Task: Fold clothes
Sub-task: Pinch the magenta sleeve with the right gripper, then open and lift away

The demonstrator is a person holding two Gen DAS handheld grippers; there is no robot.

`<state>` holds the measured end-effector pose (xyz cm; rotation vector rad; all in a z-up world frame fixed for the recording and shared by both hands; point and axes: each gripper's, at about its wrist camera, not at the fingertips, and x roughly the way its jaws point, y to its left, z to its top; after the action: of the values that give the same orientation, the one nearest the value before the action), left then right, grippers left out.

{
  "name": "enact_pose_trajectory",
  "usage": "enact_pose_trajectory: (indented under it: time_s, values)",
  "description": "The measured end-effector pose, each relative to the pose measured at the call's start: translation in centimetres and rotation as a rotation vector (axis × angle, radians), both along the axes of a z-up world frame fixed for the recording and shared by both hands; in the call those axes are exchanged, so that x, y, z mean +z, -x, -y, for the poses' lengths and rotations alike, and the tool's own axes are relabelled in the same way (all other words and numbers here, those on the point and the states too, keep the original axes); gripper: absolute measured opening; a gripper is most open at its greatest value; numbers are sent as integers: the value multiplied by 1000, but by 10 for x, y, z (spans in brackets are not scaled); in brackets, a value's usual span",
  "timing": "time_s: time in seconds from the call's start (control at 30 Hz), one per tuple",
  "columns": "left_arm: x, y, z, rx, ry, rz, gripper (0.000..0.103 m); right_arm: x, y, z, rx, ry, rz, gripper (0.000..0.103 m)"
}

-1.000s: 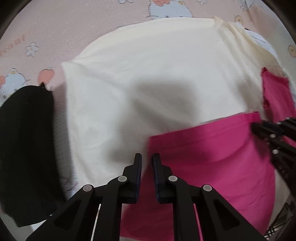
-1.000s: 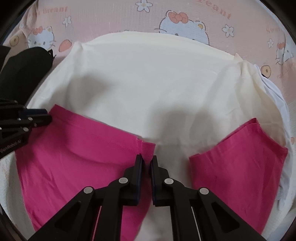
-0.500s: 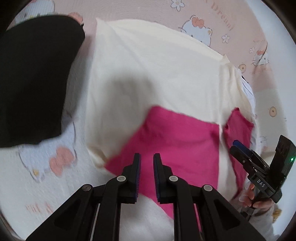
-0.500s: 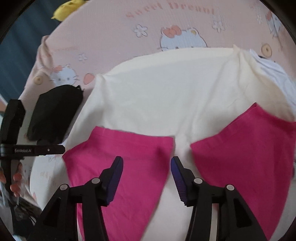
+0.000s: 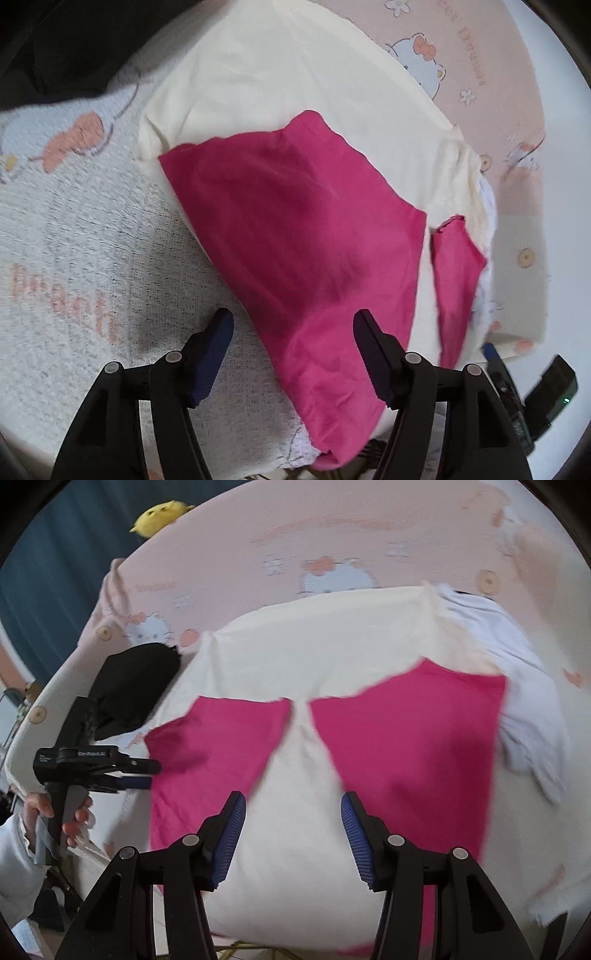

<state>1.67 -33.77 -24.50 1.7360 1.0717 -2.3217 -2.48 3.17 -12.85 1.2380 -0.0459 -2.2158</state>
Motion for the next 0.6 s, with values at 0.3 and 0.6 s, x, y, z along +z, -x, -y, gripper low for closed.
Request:
enact_pose_trajectory:
  time_s: [0.3,0.6]
  values:
    - [19,-3,-22,-7,187,22,65,-6,-17,-60,-133,78,57,62]
    - [42,-10,-78,-254,484,-59,65,-29,-20,-93,-158,107,135,62]
